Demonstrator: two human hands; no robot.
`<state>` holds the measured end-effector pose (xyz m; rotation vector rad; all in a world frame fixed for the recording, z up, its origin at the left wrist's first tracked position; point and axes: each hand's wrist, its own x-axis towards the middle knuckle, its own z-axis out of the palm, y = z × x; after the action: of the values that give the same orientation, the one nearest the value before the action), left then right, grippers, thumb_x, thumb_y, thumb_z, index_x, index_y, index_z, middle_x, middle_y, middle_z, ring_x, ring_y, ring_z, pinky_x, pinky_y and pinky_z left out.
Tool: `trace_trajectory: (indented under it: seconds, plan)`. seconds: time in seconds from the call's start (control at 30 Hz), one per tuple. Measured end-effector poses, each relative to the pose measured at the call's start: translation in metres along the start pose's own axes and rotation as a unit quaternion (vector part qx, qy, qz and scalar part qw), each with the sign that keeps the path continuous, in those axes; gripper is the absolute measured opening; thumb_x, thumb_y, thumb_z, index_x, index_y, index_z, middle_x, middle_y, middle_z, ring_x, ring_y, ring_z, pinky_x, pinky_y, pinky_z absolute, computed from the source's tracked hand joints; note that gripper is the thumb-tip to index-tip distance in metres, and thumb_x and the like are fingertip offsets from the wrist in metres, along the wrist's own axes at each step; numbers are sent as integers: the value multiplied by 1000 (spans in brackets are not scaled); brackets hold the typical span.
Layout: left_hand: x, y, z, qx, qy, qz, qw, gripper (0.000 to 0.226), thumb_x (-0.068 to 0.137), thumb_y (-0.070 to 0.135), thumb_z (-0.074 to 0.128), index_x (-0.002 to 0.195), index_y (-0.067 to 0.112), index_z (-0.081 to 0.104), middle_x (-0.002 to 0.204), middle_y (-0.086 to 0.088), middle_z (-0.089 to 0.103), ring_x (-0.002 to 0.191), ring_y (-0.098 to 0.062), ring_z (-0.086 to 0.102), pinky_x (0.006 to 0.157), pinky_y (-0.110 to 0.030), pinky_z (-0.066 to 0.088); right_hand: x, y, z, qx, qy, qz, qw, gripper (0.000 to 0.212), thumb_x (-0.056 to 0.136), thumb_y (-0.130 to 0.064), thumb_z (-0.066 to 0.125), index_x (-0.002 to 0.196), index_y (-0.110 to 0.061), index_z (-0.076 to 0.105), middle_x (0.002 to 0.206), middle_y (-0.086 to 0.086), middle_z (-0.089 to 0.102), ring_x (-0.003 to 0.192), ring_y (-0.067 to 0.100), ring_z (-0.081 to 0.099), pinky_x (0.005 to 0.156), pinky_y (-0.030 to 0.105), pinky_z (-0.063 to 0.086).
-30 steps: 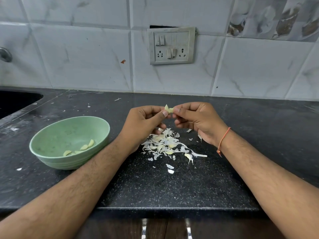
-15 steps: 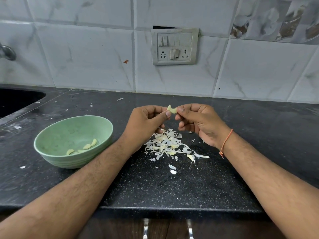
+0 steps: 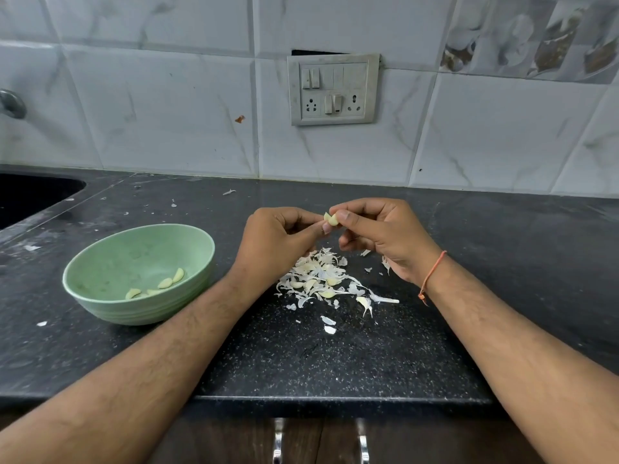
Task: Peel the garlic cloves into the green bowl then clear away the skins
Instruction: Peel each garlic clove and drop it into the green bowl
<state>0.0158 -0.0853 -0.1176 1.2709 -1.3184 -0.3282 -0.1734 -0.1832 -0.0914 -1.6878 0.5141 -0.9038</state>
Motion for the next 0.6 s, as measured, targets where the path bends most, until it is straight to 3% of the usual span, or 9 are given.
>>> trace_trajectory:
  seconds: [0.1, 0.23, 0.4, 0.5, 0.6]
  plan:
    - [-7, 12, 4, -9, 42, 20, 999, 11, 89, 33, 86, 89, 22, 82, 65, 1, 74, 54, -13, 63, 53, -30, 50, -5, -8, 3, 32, 18, -1, 999, 21, 97, -10, 74, 116, -2, 78, 105, 21, 79, 77, 23, 71, 73, 33, 64]
    - [-14, 38, 2, 21, 93, 50, 994, 6, 93, 30, 82, 97, 26, 83, 69, 13, 75, 59, -7, 68, 61, -29, 58, -8, -28, 15, 53, 25, -16, 998, 20, 96, -11, 75, 113, -3, 79, 106, 18, 79, 78, 23, 71, 78, 36, 66]
    - [-24, 79, -25, 35, 100, 13, 994, 6, 98, 26, 77, 101, 27, 82, 77, 6, 78, 55, -14, 73, 54, -31, 60, -10, -61, 36, 52, 26, -43, 997, 17, 95, -12, 77, 110, -3, 80, 105, 20, 78, 77, 25, 71, 76, 36, 66]
    - [-29, 98, -59, 107, 102, 16, 989, 7, 97, 30, 77, 98, 28, 84, 80, 12, 78, 50, 0, 63, 54, -20, 51, -7, -74, 61, 30, 18, -43, 998, 13, 95, -17, 79, 105, -9, 82, 96, 11, 79, 71, 18, 67, 58, 30, 60]
    - [-35, 111, -102, 201, 70, 8, 977, 6, 93, 33, 79, 95, 31, 85, 78, 15, 78, 50, 6, 59, 56, -19, 49, -6, -78, 89, -40, 13, -41, 998, 12, 93, -25, 82, 101, -16, 82, 88, 0, 78, 60, 11, 55, 44, 23, 39]
